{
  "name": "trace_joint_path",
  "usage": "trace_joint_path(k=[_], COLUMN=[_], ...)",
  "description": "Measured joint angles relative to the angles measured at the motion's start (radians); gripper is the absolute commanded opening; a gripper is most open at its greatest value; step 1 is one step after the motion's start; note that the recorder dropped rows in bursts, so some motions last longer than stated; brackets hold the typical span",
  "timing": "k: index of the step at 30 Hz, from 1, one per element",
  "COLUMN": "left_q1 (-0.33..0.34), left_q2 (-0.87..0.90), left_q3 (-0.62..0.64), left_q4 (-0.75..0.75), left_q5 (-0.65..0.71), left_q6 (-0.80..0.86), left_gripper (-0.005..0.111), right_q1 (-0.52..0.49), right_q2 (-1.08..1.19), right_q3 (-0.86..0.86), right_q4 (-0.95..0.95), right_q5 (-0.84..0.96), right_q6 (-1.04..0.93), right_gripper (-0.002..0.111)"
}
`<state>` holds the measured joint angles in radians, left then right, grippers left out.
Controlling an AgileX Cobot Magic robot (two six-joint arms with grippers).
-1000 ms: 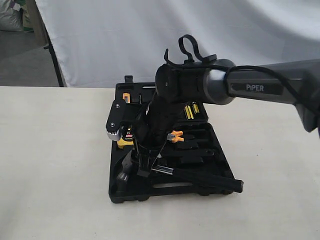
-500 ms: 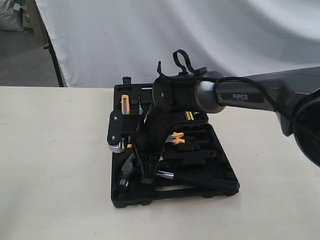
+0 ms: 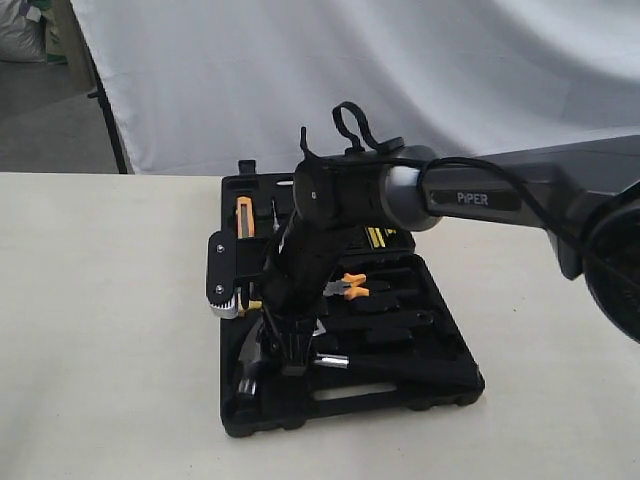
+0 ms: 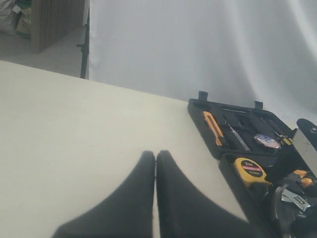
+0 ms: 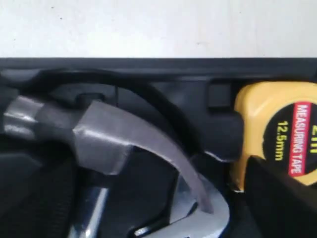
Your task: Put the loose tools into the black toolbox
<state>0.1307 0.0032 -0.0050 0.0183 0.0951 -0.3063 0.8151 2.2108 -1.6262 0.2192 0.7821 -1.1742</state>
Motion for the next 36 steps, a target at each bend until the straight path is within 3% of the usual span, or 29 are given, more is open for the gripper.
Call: trace_joint_path(k=[8, 15, 22, 29, 30, 32, 34, 36], left_q1=[0.000, 0.000, 0.000, 0.000, 0.000, 0.000, 0.000, 0.000], left_q2=[0.000, 0.000, 0.000, 0.000, 0.000, 0.000, 0.000, 0.000], left_q3=[0.000, 0.000, 0.000, 0.000, 0.000, 0.000, 0.000, 0.000], left_q4=[0.000, 0.000, 0.000, 0.000, 0.000, 0.000, 0.000, 0.000], left_q5=[0.000, 0.000, 0.000, 0.000, 0.000, 0.000, 0.000, 0.000], left_q6=[0.000, 0.000, 0.000, 0.000, 0.000, 0.000, 0.000, 0.000], left_gripper=[0.001, 0.001, 0.001, 0.001, 0.001, 0.001, 0.001, 0.001], right_q1=[0.013, -0.034, -0.072, -0.073, -0.073, -0.075, -0.077, -0.077], right_q2=[-0.157, -0.281, -0.249, -0.125, -0.100, -0.085, -0.078, -0.077], right_q3=[0.007, 0.007, 0.052, 0.116, 0.116, 0.116, 0.116, 0.116], right_q4=[0.031, 0.037, 0.037, 0.090, 0.100, 0.102, 0.086, 0.086], right_q5=[0.077, 0.142, 0.312, 0.247, 0.229, 0.205, 0.175, 0.171], right_q6=[0.047, 0.193, 0.214, 0.203, 0.192, 0.181, 0.173, 0.164], right_gripper=[0.100, 0.100, 0.100, 0.098, 0.095, 0.075, 0.036, 0.004])
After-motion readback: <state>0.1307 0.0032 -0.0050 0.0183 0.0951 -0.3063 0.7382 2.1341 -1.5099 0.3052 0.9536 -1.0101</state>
